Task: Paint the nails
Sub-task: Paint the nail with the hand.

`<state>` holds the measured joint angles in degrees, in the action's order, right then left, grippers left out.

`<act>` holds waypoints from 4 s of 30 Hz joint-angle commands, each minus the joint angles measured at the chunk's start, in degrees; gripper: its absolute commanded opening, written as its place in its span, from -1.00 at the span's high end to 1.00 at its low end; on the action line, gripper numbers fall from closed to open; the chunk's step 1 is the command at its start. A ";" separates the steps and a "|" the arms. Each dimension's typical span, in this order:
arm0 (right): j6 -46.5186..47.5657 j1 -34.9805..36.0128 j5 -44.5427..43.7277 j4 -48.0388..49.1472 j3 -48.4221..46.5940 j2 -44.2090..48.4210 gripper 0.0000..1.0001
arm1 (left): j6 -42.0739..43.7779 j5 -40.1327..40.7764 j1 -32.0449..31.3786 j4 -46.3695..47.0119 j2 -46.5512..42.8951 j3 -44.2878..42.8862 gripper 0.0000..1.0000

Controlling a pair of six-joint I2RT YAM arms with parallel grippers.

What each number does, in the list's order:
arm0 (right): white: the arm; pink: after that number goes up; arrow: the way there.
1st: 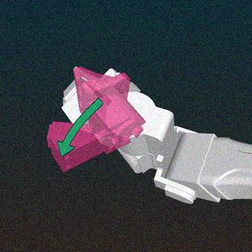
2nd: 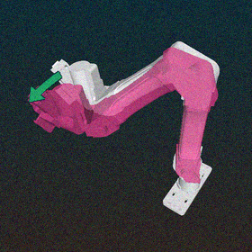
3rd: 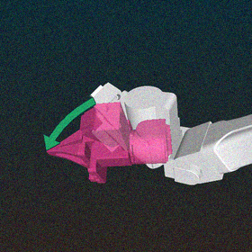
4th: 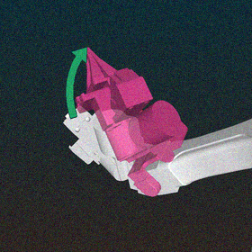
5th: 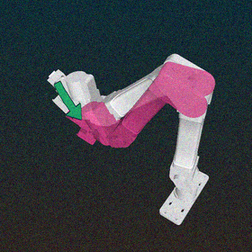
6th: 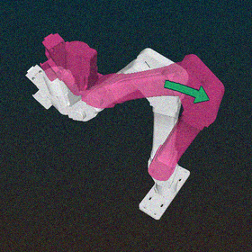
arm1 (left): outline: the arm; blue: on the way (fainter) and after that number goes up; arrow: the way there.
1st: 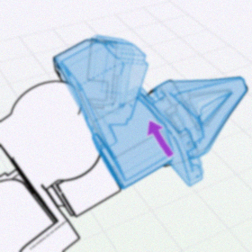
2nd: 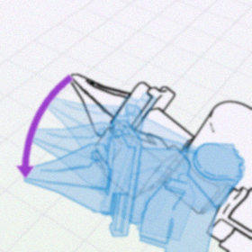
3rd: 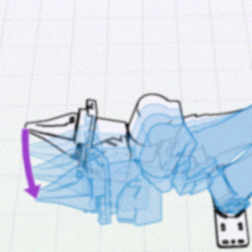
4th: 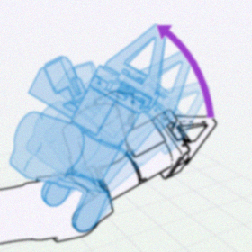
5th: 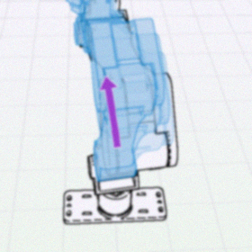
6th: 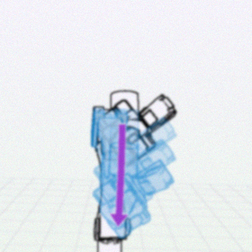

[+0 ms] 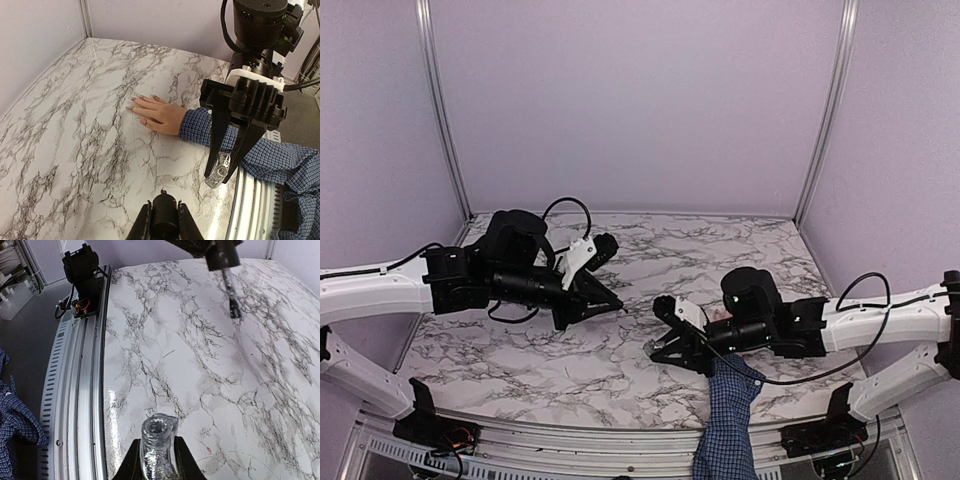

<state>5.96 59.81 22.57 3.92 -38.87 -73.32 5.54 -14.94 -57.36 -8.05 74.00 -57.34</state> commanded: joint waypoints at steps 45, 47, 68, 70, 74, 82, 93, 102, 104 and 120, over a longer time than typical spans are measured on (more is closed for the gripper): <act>-7.74 -25.95 -0.96 -7.17 2.59 25.90 1.00 | 2.02 -35.61 11.72 38.88 44.86 -15.83 1.00; -7.50 -25.97 -1.01 -6.80 3.25 26.72 1.00 | 2.16 -37.61 11.96 38.85 46.20 -17.10 1.00; -6.92 -25.98 -1.19 -4.53 5.36 25.95 1.00 | 2.17 -35.46 11.31 32.66 56.08 -23.92 1.00; -6.67 -26.15 -0.91 -4.45 5.43 25.74 1.00 | 2.33 -34.88 10.78 32.66 56.48 -24.47 1.00; -6.74 -26.68 0.77 -4.45 5.04 25.28 1.00 | 1.79 -34.62 9.84 32.66 57.78 -26.48 1.00; -6.92 -26.70 0.89 -2.78 5.19 26.76 1.00 | 1.25 -33.40 8.49 32.66 59.23 -28.67 1.00; -7.28 -26.74 1.43 -1.92 5.40 26.76 1.00 | 1.31 -32.78 8.02 32.61 60.47 -29.64 1.00; -7.28 -26.74 1.69 -1.73 5.39 26.48 1.00 | 1.58 -32.05 8.05 32.57 61.05 -30.47 1.00; -7.33 -26.73 1.77 -1.64 5.47 26.41 1.00 | 1.41 -32.03 8.05 32.58 61.37 -30.90 1.00; -7.45 -26.73 2.04 -1.29 5.73 26.47 1.00 | 0.88 -32.45 7.86 32.49 62.91 -32.48 1.00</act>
<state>-1.34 33.58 24.03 0.43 -33.06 -47.24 6.66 -47.20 -49.15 24.99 135.22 -88.09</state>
